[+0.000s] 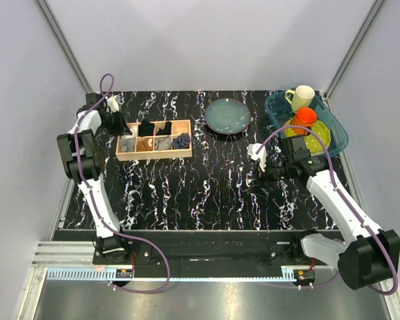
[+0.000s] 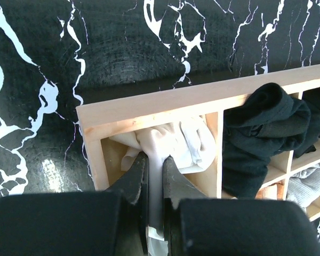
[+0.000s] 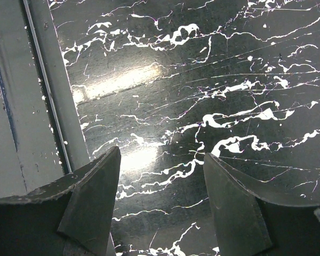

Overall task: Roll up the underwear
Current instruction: Place the underwear in the storage box.

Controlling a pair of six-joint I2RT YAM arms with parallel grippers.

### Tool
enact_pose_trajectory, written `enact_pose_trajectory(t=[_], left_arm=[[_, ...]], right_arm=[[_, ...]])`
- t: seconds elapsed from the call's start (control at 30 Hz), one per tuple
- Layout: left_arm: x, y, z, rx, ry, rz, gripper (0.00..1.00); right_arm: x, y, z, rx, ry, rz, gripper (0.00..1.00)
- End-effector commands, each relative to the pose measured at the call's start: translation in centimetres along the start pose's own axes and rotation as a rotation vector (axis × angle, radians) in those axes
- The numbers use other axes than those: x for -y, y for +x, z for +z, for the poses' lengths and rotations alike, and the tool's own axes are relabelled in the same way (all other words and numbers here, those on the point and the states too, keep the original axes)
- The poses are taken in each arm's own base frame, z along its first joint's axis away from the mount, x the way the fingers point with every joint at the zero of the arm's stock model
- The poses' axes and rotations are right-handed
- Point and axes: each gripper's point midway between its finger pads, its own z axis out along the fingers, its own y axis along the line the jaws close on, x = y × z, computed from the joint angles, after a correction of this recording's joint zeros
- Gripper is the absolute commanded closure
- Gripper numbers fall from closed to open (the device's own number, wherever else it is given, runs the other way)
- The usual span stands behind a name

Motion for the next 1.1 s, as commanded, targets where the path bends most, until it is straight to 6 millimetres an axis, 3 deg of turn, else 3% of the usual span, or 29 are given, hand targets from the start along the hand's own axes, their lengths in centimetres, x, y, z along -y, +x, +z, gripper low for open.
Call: enact_pose_trajectory(t=[0.0, 0.13, 0.3, 0.37, 0.57, 0.63, 0.8, 0.97, 1.07], left_arm=[[-0.8, 0.0, 0.5, -0.037, -0.059, 0.051, 1.0], [-2.0, 1.6, 1.1, -0.107, -0.109, 0.09, 0.94], [-2.2, 1.2, 0.0, -0.103, -0.149, 0.118, 0.84], [-1.6, 0.1, -1.0, -0.07, -0.15, 0.132, 0.74], [1.7, -4.6, -5.7, 0.097, -0.128, 0.166, 0.59], [3.0, -6.3, -7.7, 0.163, -0.123, 0.176, 0.56], [5.2, -8.1, -11.8, 0.262, -0.106, 0.199, 0.54], [6.2, -7.2, -12.6, 0.265, -0.074, 0.192, 0.52], [6.9, -5.9, -12.8, 0.267, -0.04, 0.187, 0.57]], right_arm=[[0.4, 0.0, 0.0, -0.004, 0.014, -0.005, 0.28], [0.5, 0.0, 0.0, -0.002, 0.014, -0.002, 0.28], [0.3, -0.1, 0.0, 0.001, 0.007, -0.005, 0.28], [0.2, -0.1, 0.0, 0.002, 0.004, -0.004, 0.28], [0.1, -0.3, -0.2, 0.009, 0.002, -0.009, 0.28], [0.0, -0.3, -0.2, 0.009, 0.002, -0.009, 0.28], [0.0, -0.4, -0.3, 0.012, 0.002, -0.007, 0.28], [0.1, -0.7, -0.5, 0.02, 0.01, -0.003, 0.28], [0.2, -0.9, -0.8, 0.029, 0.018, -0.004, 0.28]])
